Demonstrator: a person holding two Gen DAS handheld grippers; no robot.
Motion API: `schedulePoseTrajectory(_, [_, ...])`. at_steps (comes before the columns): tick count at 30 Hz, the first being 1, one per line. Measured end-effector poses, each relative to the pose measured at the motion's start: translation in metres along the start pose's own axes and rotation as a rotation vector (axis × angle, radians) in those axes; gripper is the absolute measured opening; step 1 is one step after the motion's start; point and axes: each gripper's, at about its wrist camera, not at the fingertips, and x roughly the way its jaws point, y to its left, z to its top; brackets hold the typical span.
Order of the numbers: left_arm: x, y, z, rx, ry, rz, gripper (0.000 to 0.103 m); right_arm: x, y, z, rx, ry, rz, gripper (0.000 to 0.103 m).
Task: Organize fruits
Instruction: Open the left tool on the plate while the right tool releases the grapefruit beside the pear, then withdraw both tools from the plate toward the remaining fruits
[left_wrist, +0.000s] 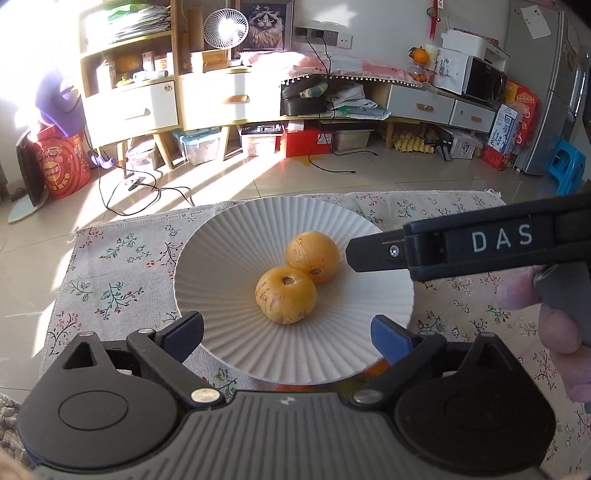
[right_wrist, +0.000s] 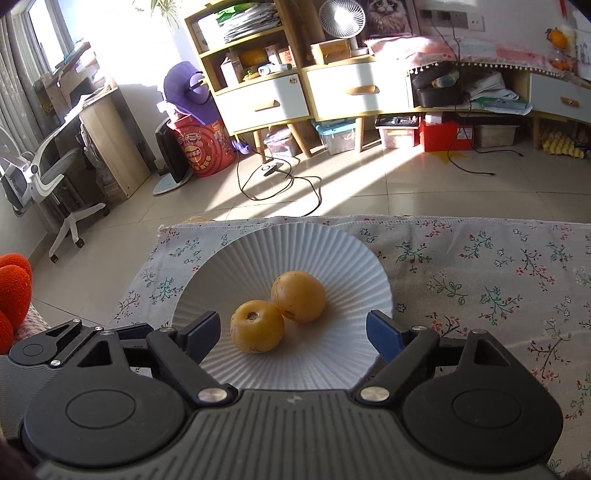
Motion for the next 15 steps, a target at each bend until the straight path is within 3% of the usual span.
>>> schedulePoseTrajectory(15, [-0.03,-0.002,-0.027,0.047,0.022,0.03,0.101,-0.031,0.007,-0.027,-0.071,-0.028,-0.055,0.095])
